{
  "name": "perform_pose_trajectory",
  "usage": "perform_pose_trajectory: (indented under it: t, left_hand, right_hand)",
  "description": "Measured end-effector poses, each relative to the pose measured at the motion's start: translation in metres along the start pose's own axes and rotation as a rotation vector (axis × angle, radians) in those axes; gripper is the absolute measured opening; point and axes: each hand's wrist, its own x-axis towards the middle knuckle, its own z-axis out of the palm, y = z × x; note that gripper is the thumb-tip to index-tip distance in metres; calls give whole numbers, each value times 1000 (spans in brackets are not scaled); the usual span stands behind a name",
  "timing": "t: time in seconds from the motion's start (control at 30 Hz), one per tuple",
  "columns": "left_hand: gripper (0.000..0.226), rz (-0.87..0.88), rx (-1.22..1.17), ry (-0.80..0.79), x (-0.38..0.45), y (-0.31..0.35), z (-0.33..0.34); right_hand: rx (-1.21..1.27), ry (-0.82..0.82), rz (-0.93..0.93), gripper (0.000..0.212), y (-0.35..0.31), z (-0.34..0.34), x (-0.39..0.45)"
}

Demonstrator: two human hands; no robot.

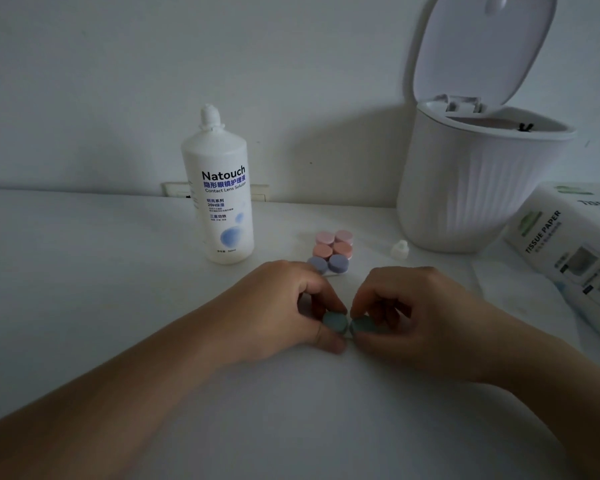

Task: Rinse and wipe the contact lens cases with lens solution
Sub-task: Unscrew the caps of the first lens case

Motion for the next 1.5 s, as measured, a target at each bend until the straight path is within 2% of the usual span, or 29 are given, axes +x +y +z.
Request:
perform_pose_trajectory:
  t: [0.07,0.13,0.2,0.3,0.4,0.5,0.63,0.73,0.83,1.0,1.13,1.23,1.33,1.43,1.5]
  left_hand:
    - [30,5,-3,-4,0,1,0]
    - [31,-3,-9,-4,1,0,1]
    - [30,-11,-9,-2,0,-1,1]
    - [30,2,-18,-5,0,-2,1]
    - [29,17,-26,-4,0,-1,1]
    - [29,17,-21,-4,0,-1,1]
    - [28,7,-6,0,0,0,1]
    - [29,8,-8,6,0,1,1]
    - [29,8,3,6,0,1,1]
    - [31,-2,-12,1,1,-1,1]
    - [35,-12,-20,-6,1,-3,1]
    - [38,-7,-6,-8,2,-4,1]
    - [39,8,-7,-5,2,-6,1]
    - [33,26,7,3,2,-7,0]
    - [32,28,16,9,1,-6,0]
  right_hand:
    - [24,-49,-19,26,0,-5,-3]
    - [35,2,6,29,1,-6,-4]
    - [1,61,20,28,0,-1,-1]
    - [-8,39,5,14,0,1,1]
    - [25,-36,-19,23,1,-6,-3]
    - [24,31,10,26,1,-4,-3]
    - [-6,42,-12,14,2,1,1]
    - [34,-49,-32,29,3,-8,-2]
    - [17,-11,-9,38,1,-4,-1]
    - [-55,27,-34,16,3,2,2]
    - [-4,19,-68,14,0,-2,0]
    - [18,121,-17,18,4,-8,-1]
    - [8,274,153,21,15,-12,0]
    - [-36,277,277,21,28,-13,1]
    - [-73,245,308,29,33,-14,0]
